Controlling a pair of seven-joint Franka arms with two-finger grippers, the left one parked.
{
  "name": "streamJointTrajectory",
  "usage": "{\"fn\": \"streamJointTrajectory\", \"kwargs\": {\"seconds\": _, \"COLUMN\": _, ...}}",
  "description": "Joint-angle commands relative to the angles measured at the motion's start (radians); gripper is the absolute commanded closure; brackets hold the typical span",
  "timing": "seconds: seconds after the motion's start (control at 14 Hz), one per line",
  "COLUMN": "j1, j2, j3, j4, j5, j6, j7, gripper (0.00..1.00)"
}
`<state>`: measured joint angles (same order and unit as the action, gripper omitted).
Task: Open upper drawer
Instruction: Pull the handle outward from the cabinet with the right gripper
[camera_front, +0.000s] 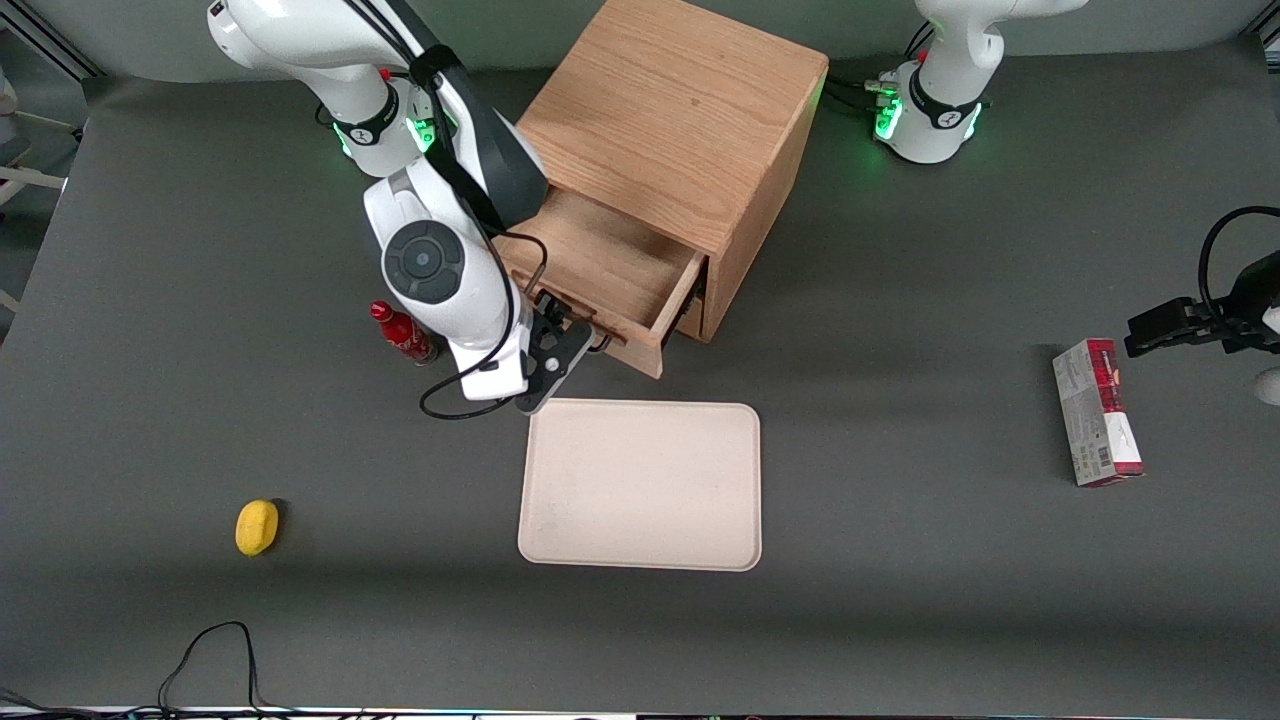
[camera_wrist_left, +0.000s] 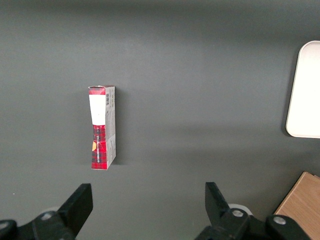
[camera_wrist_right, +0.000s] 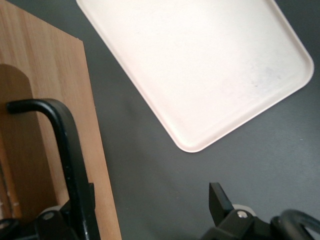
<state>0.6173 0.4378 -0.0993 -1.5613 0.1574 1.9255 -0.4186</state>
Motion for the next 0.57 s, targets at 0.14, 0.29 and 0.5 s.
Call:
{"fn": "streamJointTrajectory", "kwargs": {"seconds": 0.14, "j1": -0.056, "j2": 0.076, "j3": 0.001, "j4": 0.122, "j5": -0.004, "j6": -0.098, "j7": -0.032, "gripper": 0.0}}
{"fn": "streamJointTrajectory", "kwargs": {"seconds": 0.29, "j1": -0.06, "j2": 0.09, "j3": 0.001, "j4": 0.153, "j5": -0.002, "j6": -0.117, "j7": -0.032, "gripper": 0.0}}
{"fn": "streamJointTrajectory", "kwargs": {"seconds": 0.5, "j1": -0.071, "j2": 0.107, "j3": 0.003, "j4": 0.196, "j5": -0.002, "j6": -0.138, "j7": -0.055, "gripper": 0.0}}
